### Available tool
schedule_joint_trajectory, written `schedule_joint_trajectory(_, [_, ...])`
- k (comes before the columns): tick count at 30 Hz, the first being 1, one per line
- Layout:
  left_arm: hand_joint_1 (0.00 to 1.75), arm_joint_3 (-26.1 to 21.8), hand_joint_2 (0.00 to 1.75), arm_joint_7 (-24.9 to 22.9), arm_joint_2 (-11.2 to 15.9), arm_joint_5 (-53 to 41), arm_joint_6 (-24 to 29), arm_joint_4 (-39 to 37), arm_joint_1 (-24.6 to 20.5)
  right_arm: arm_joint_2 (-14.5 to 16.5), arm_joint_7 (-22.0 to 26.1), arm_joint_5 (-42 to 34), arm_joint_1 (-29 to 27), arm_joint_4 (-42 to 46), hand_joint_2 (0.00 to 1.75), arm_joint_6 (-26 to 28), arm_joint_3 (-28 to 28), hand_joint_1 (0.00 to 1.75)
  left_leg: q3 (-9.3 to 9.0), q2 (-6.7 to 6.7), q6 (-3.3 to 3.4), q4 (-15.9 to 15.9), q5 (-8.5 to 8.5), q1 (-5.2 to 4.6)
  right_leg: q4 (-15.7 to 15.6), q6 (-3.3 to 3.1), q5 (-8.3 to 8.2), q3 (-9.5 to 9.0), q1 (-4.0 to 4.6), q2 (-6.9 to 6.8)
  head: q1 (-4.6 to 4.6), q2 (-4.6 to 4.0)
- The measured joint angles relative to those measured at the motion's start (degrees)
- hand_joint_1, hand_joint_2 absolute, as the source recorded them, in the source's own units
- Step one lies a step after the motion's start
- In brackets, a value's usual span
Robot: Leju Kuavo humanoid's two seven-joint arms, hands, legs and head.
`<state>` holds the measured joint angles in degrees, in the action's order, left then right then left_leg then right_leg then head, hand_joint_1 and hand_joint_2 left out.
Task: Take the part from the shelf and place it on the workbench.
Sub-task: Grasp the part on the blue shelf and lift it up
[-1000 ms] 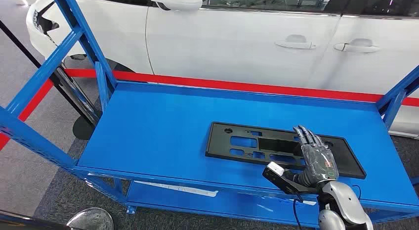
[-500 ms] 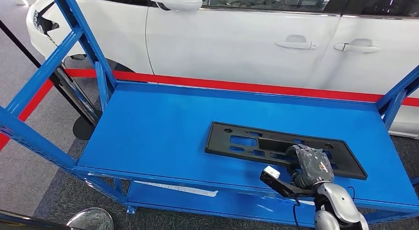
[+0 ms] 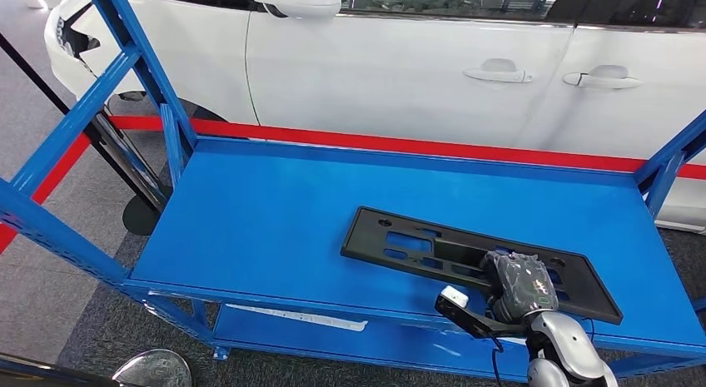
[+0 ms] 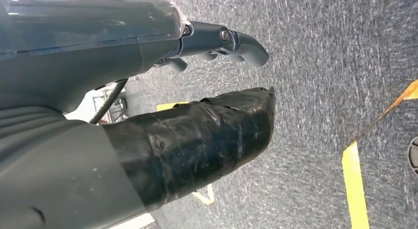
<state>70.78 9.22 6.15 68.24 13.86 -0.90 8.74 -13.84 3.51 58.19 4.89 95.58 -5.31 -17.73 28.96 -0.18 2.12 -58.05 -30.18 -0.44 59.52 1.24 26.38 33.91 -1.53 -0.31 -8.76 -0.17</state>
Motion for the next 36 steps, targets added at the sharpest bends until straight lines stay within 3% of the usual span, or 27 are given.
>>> schedule_joint_trajectory(17, [0.0,-0.87,0.0,0.18,-0.02,-0.13,-0.51,0.0,0.24,-0.83,1.72,-1.12,-0.38,0.09,1.75,0.4,-0.28,1.75,0.0,0.0,0.0,0.0,0.0,0.0,0.0,0.0,0.0,0.0,0.0,0.0,0.0,0.0])
schedule_joint_trajectory(21, [0.0,-1.75,0.0,-1.26,-0.54,-0.96,3.14,0.0,0.17,-1.89,7.92,-2.03,-3.73,7.03,1.75,7.74,-0.16,1.75,0.05,0.03,0.0,0.0,0.0,0.0,0.0,0.0,0.0,0.08,0.0,0.02,0.0,0.0])
schedule_joint_trajectory(29, [0.0,-2.39,0.0,-3.46,-1.11,-0.97,2.98,0.0,-0.22,-1.9,8.31,-0.95,-4.82,13.34,1.75,10.38,0.16,1.75,0.1,0.01,0.08,-0.16,-0.05,-0.33,-0.08,0.2,-0.12,0.08,-0.31,0.02,0.0,0.0])
schedule_joint_trajectory(33, [0.0,-2.42,0.0,-3.49,-1.13,-0.97,2.89,0.0,-0.26,-1.88,8.31,-0.92,-5.08,14.48,1.75,10.41,0.16,1.75,0.2,0.01,0.4,-0.37,-0.12,-0.7,-0.18,0.64,-0.27,0.05,-0.54,0.02,0.0,0.0])
schedule_joint_trajectory(36, [0.0,-2.43,0.0,-3.51,-1.19,-0.96,2.86,0.0,-0.31,-1.89,8.39,-0.86,-5.2,15.02,1.75,10.52,0.17,1.75,-0.09,0.18,1.25,0.39,0.84,-0.45,0.04,1.24,0.02,0.13,-0.67,0.05,0.0,0.0])
